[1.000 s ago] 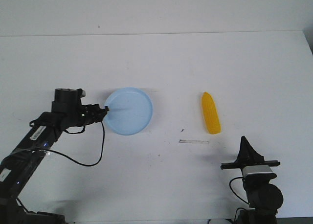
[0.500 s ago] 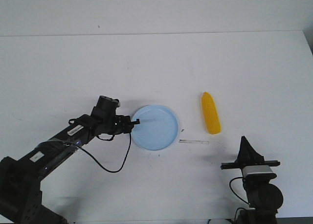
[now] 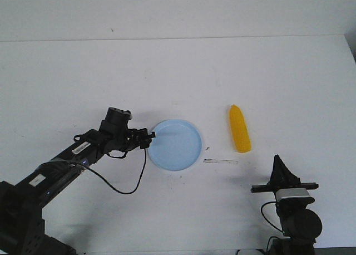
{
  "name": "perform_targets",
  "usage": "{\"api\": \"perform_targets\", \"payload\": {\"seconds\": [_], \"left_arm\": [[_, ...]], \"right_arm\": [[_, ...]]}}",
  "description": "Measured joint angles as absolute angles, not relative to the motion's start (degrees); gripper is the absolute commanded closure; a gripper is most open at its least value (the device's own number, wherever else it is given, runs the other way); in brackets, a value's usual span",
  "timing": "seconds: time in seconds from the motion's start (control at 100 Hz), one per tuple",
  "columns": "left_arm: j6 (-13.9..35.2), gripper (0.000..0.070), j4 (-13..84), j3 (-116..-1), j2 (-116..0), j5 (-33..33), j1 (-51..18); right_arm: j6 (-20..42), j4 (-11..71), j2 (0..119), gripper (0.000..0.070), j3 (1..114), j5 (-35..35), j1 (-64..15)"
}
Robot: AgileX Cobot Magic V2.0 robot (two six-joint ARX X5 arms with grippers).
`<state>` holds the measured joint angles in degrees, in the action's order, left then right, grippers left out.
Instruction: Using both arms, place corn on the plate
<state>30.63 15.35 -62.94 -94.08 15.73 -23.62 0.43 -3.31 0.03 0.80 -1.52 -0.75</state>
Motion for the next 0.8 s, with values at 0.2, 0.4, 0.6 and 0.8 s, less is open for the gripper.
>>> {"api": "perform_targets", "payload": {"seconds": [0.2, 0.4, 0.6, 0.8], "left_arm": [[27.2, 0.0671, 14.0, -62.9, -83.9, 14.6, -20.2], [18.1, 0.0699, 7.0, -58.9, -74.8, 9.2, -14.6], [3.5, 0.0699, -3.3, -48.2, -63.6, 7.8, -8.4], [-3.5, 0.0699, -8.1, -36.4, -49.3, 7.7, -1.7]], "right_arm": [[0.4, -3.3, 0.0, 0.0690, 0.8, -1.5, -0.8], [0.4, -3.3, 0.0, 0.0690, 0.8, -1.5, -0.8], [0.4, -3.3, 0.0, 0.0690, 0.8, -1.5, -0.8], [0.4, -3.3, 0.0, 0.0690, 0.8, -1.5, -0.8]]}}
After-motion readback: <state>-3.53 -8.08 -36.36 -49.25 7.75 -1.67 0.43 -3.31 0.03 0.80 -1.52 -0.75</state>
